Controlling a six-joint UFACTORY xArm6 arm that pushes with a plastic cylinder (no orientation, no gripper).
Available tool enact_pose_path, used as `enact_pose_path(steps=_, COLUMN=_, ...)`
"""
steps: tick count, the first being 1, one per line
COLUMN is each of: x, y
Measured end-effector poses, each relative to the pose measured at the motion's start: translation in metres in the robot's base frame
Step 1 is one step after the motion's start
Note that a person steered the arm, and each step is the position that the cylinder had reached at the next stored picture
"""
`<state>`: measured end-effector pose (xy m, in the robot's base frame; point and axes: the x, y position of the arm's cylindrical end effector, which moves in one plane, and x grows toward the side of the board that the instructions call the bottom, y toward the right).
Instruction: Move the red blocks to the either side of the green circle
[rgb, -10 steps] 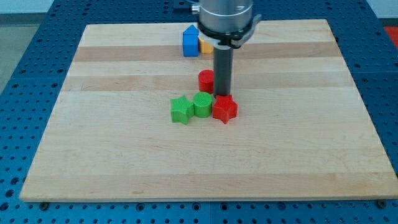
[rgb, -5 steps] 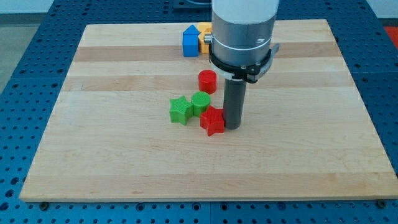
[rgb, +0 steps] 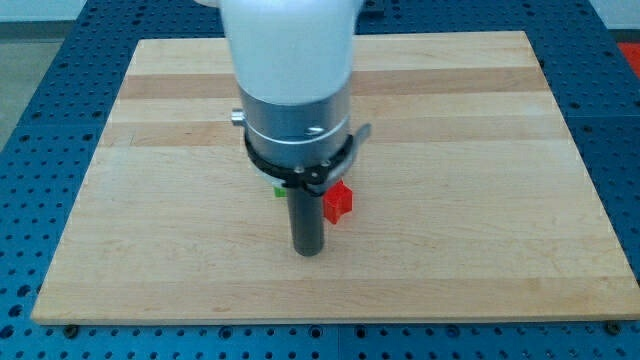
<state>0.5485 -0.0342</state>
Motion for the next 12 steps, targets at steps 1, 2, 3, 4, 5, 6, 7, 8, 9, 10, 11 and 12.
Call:
enact_pose_path(steps=1, x=-0.014, y=-0.003)
enact_pose_path(steps=2, x=-0.024, y=-0.004)
enact_pose_path(steps=3, x=-0.034, y=-0.004)
enact_pose_path(steps=4, x=-0.072, y=-0.004)
enact_pose_path(steps=5, x=-0.083, y=-0.006)
enact_pose_path(steps=6, x=-0.083, y=-0.008)
enact_pose_path(steps=7, x=-0.097, y=-0.007)
enact_pose_path(steps=8, x=-0.097, y=-0.007)
enact_pose_path(steps=9, x=-0.099, y=-0.007)
enact_pose_path(steps=10, x=-0.101, y=-0.007)
enact_pose_path(steps=11, x=-0.099, y=-0.007)
enact_pose_path(steps=12, x=-0.088, y=-0.007)
